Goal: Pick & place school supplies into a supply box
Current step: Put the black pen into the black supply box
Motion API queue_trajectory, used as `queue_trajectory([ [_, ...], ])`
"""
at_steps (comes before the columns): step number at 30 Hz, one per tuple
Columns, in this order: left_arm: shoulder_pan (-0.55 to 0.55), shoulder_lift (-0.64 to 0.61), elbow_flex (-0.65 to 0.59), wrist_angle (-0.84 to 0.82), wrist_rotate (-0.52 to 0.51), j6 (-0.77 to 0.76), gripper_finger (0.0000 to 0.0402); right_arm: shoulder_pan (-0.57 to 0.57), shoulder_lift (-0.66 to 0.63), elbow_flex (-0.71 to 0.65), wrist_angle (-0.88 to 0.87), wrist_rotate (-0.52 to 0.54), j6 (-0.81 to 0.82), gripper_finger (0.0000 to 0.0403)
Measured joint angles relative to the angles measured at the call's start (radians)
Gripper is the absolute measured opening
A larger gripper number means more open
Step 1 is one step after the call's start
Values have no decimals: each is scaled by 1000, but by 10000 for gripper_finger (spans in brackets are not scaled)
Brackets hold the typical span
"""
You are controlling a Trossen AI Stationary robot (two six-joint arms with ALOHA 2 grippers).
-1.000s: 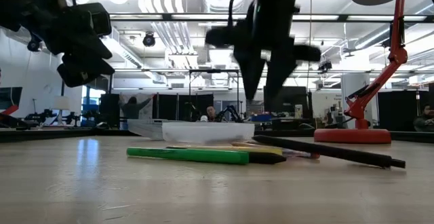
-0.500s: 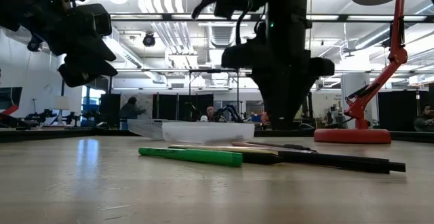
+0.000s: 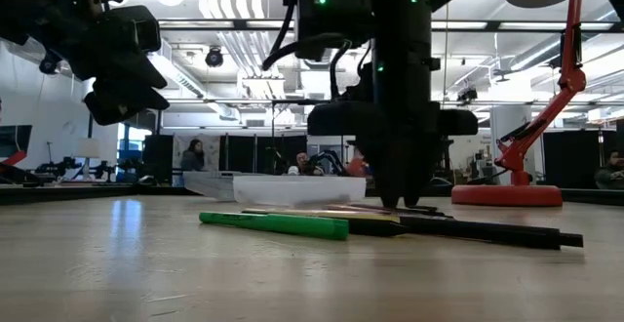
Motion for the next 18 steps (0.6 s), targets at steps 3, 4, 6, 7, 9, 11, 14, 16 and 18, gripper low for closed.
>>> queue_trajectory([
  [3,0,0,0,0,0,0,130,-1,-2,8,-2,1,0,131],
  [4,0,0,0,0,0,0,130,-1,-2,12,-4,1,0,132],
  [6,0,0,0,0,0,0,130,-1,-2,21,-8,4,0,134],
  [7,0,0,0,0,0,0,130,-1,-2,27,-8,4,0,135],
  [9,0,0,0,0,0,0,130,-1,-2,38,-7,5,-5,135],
  [11,0,0,0,0,0,0,130,-1,-2,49,-8,8,-20,133],
  [14,0,0,0,0,0,0,130,1,-2,58,-7,8,-32,130],
  [16,0,0,0,0,0,0,130,1,-2,57,-8,8,-38,128],
  [18,0,0,0,0,0,0,130,1,2,54,-8,7,-47,127],
])
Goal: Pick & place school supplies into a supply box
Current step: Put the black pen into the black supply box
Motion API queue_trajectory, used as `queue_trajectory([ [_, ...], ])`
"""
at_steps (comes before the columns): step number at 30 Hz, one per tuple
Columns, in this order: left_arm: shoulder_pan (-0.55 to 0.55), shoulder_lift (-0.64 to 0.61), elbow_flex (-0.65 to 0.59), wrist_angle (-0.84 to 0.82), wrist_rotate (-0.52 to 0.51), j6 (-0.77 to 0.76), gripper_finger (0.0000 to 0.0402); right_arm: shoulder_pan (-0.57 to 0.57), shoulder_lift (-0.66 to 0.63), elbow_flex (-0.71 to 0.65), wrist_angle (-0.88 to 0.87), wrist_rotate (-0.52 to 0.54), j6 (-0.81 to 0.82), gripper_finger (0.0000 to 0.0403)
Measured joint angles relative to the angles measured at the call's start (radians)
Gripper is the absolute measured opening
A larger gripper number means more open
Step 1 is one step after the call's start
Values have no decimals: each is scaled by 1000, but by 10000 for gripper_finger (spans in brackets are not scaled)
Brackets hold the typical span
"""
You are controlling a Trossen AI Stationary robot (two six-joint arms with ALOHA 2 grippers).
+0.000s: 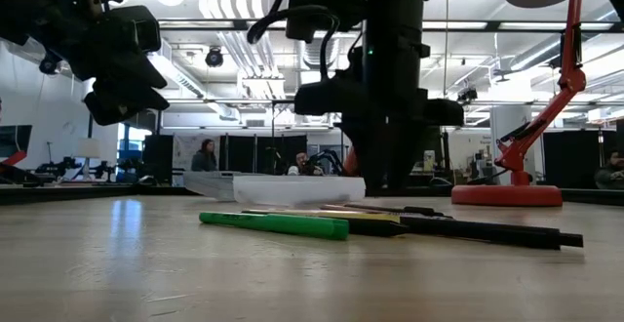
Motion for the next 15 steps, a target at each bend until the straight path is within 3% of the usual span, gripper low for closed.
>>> queue_trajectory([
  [15,0,0,-3,0,0,0,130,0,5,-18,20,-6,-10,125],
])
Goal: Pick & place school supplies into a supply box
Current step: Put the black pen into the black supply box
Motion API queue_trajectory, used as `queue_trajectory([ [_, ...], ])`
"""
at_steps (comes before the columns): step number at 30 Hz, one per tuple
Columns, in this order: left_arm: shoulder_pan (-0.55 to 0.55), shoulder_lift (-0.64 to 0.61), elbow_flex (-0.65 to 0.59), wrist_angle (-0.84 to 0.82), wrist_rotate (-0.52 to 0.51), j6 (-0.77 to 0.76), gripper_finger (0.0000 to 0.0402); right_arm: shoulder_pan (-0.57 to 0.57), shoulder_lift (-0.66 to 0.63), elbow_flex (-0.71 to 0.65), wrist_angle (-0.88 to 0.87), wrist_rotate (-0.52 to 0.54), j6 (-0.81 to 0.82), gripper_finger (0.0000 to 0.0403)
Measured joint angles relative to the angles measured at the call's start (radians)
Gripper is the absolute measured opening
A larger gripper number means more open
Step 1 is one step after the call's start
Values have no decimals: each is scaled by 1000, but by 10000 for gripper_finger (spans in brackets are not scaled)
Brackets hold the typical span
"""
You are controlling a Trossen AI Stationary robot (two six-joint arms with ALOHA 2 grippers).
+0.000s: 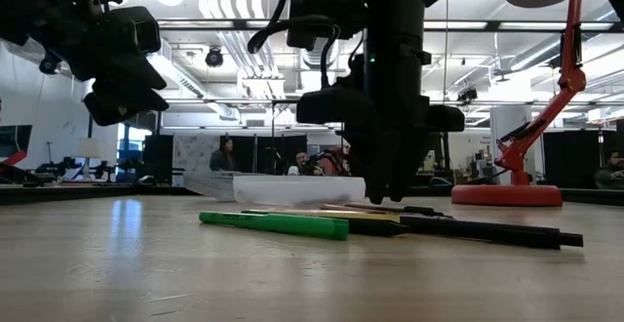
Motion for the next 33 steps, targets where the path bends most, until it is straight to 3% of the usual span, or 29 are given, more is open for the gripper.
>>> queue_trajectory([
  [21,0,0,-1,1,-24,-5,130,16,44,-17,58,-24,-18,125],
  [33,0,0,-1,1,-23,-10,130,9,-13,17,49,-32,-71,139],
])
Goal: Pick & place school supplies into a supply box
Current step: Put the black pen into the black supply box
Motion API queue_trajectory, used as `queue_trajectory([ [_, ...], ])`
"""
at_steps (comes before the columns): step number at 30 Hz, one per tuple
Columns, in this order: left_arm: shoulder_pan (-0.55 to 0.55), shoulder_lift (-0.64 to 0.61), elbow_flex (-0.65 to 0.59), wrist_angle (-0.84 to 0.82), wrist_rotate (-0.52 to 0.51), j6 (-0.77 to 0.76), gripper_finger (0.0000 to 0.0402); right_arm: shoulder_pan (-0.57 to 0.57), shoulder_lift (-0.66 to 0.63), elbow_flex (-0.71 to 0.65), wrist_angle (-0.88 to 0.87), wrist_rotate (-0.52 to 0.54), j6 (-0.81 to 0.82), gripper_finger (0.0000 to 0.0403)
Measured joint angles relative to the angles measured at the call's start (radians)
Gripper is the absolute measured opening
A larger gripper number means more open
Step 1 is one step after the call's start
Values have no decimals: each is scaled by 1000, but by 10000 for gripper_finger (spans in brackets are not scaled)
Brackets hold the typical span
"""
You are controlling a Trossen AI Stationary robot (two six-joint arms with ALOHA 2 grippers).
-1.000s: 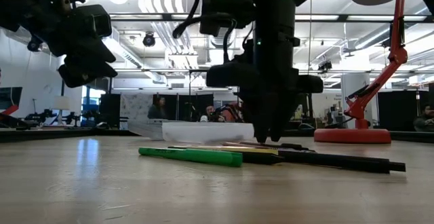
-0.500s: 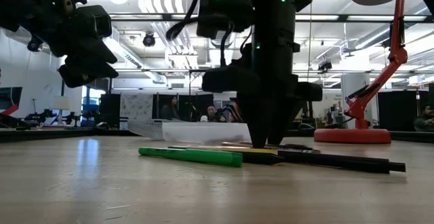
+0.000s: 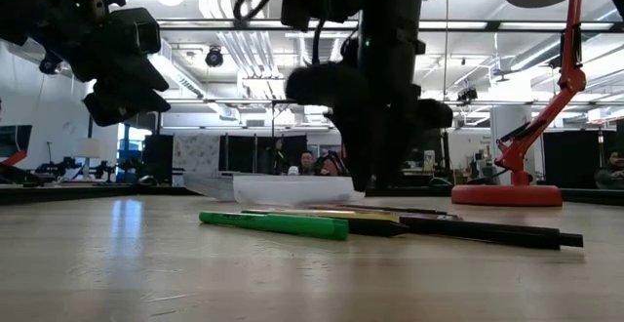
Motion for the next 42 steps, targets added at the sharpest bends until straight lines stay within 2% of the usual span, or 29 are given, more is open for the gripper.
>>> queue_trajectory([
  [8,0,0,0,-1,0,-15,130,-6,5,-20,1,1,-12,148],
  [20,0,0,0,-1,-1,-16,130,-3,54,-33,13,-13,-16,126],
  [27,0,0,0,-1,-2,-16,130,-2,47,-35,-1,67,-18,94],
  [33,0,0,0,-1,-2,-16,130,-9,47,-37,6,63,-55,22],
  [39,0,0,0,-1,-2,-16,130,-34,35,-36,32,70,-63,16],
  [42,0,0,0,-1,-2,-16,130,-45,-2,-31,29,123,-94,14],
])
